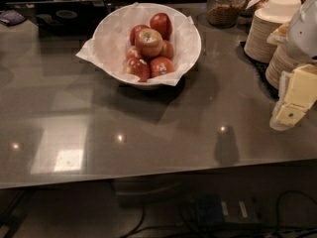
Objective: Pick apple from white bowl
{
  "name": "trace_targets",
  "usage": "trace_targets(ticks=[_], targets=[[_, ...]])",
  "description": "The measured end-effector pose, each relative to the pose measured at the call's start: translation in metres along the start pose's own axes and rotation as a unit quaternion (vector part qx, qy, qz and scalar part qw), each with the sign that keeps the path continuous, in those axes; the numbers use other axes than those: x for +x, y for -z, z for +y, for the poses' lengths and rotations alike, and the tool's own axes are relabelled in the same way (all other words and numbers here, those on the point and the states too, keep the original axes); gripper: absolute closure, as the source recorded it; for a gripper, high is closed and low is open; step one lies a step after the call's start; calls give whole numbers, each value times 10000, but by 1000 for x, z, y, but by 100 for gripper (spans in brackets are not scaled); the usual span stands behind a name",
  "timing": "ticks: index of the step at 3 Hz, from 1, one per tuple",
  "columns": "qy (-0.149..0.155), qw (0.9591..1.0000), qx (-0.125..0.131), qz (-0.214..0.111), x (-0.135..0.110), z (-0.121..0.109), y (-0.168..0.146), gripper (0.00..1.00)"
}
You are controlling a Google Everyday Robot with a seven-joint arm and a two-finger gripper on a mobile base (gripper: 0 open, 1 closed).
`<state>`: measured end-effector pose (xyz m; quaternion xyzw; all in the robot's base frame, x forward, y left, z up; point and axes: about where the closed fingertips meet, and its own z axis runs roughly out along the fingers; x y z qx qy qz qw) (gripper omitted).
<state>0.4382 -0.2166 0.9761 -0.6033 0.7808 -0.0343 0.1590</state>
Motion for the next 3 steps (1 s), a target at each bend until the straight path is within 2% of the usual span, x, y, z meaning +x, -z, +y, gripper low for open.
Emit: trace_targets(ticks=[1, 2, 3], targets=[[-14, 10000, 46, -44, -3, -1, 0, 0], [-60, 9992, 199, -355, -20, -13, -8, 0], [26, 9966, 257, -786, -55, -35, -26, 0]])
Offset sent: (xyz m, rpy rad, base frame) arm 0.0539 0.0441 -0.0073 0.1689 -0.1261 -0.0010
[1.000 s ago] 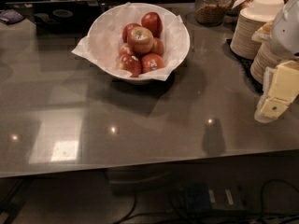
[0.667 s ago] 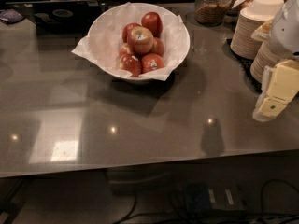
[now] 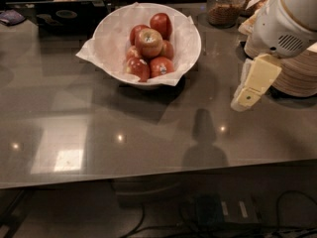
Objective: Pick apple from white bowl
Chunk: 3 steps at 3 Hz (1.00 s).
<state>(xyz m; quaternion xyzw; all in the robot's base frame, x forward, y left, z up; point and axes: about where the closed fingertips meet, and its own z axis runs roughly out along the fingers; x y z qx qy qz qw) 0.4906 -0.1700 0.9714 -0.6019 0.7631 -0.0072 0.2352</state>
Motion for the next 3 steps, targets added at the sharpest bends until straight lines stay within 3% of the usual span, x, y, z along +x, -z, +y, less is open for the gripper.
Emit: trace_targets(ticks=[1, 2, 3], targets=[[0, 10000, 1, -1, 0, 0, 0, 0], [43, 9996, 189, -191, -13, -6, -7, 0], [104, 9972, 408, -626, -41, -19, -17, 0]])
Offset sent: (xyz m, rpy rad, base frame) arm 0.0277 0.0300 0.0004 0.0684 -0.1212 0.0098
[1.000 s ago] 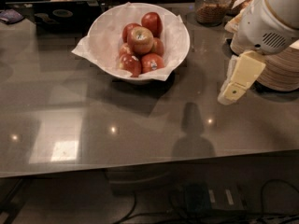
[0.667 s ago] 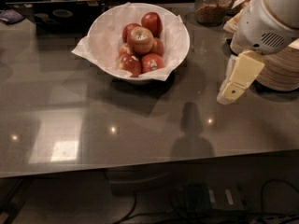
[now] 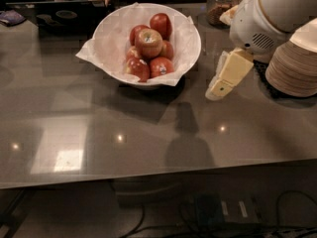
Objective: Pick apple from white bowl
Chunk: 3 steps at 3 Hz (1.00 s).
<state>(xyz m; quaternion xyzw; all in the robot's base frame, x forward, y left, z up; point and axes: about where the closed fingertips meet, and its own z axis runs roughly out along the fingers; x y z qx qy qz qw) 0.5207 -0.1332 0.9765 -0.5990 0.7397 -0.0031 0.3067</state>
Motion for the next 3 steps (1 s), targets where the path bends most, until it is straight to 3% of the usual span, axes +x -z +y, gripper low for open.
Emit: trace_targets(ticks=[1, 2, 3], targets=[[129, 9988, 144, -443, -28, -13, -12, 0], [129, 9988, 144, -443, -28, -13, -12, 0], [-88, 9970, 252, -725, -32, -26, -25, 0]])
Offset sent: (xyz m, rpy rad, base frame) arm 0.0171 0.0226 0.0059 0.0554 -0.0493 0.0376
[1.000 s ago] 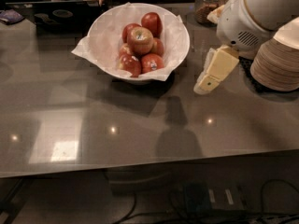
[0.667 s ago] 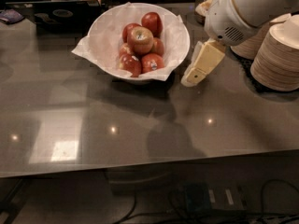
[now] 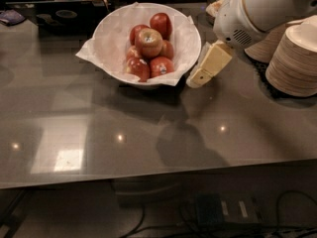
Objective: Pick apple from white bowl
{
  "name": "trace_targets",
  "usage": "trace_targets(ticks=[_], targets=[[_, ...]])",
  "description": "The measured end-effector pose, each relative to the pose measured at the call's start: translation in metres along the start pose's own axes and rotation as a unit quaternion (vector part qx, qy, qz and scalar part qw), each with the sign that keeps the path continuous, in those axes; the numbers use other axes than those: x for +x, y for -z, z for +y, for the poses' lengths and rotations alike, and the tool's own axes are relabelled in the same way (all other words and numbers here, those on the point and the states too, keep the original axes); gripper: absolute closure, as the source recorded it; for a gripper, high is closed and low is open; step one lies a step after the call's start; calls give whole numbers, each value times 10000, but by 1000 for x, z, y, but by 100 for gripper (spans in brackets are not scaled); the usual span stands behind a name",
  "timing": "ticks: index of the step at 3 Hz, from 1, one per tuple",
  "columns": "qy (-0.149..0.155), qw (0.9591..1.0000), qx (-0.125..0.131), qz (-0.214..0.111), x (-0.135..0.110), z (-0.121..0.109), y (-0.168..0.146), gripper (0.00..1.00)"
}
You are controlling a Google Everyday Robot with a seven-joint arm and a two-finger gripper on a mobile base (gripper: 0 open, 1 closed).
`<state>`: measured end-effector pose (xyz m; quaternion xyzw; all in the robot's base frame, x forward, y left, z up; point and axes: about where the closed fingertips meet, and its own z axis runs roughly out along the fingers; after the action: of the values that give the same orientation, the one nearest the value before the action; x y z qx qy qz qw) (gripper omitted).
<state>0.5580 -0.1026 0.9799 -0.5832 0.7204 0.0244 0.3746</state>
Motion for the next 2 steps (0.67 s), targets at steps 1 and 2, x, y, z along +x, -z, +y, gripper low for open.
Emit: trace_targets(ticks=[1, 2], targets=[[-177, 9994, 19, -292, -6, -12, -22, 0], [-309, 9984, -23, -482, -9, -17, -37, 0]])
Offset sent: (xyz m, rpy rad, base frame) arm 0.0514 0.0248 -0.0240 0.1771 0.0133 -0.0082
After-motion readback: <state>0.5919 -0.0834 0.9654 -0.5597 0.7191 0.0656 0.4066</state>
